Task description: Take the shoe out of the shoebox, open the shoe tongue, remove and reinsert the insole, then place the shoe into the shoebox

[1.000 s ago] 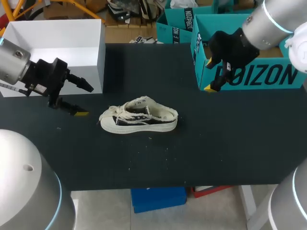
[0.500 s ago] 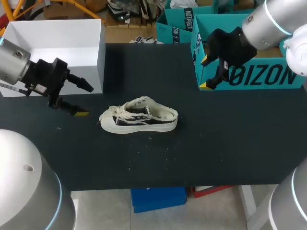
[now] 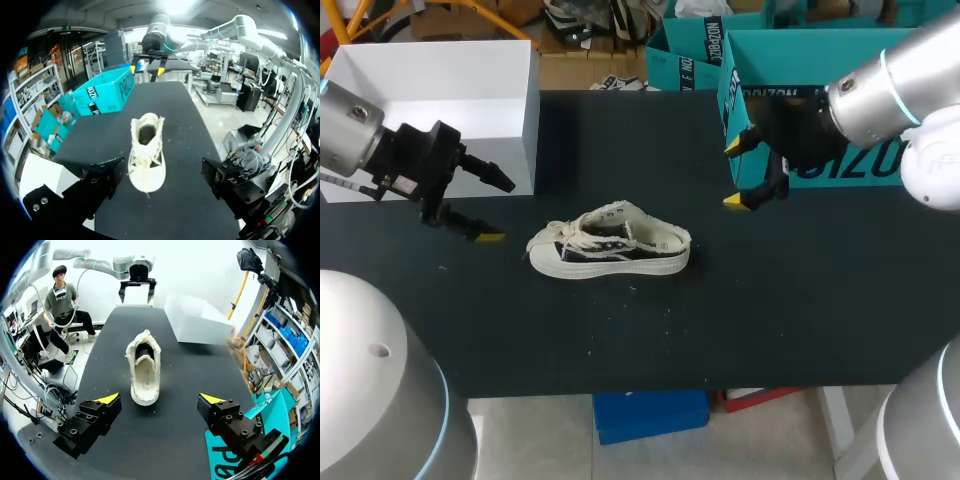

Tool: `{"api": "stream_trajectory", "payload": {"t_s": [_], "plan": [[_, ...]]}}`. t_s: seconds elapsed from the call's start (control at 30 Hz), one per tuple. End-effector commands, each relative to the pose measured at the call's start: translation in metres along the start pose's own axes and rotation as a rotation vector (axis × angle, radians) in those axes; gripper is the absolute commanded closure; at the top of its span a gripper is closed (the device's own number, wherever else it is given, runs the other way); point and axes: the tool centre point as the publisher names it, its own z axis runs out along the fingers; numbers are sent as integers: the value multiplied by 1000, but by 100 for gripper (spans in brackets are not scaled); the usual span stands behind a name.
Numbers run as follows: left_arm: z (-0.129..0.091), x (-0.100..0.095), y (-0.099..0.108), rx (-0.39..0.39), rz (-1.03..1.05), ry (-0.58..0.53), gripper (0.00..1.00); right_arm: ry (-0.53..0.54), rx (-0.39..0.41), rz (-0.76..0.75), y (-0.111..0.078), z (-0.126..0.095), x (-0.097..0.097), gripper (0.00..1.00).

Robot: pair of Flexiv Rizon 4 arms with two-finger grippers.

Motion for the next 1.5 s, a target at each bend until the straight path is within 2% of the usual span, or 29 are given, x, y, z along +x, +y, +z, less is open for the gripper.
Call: {"api": "stream_trajectory", "payload": {"t_s": [0.03, 0.2, 0.3, 0.47, 0.8, 1.5], "plan": [[1, 1, 1, -2, 2, -4, 0, 1, -8, 2, -2, 22, 0, 0], [1, 1, 1, -2, 2, -4, 0, 19, 1, 5, -3, 47, 2, 0], [1, 1, 1, -2, 2, -4, 0, 65, 48, 3, -9, 61, 3, 0], [1, 1, 1, -2, 2, -4, 0, 63, 56, 22, -17, 78, 6, 0], [1, 1, 1, -2, 2, -4, 0, 54, -10, 36, -22, 110, 15, 0], [1, 1, 1, -2, 2, -4, 0, 91, -71, 47, -21, 151, 28, 0]]}}
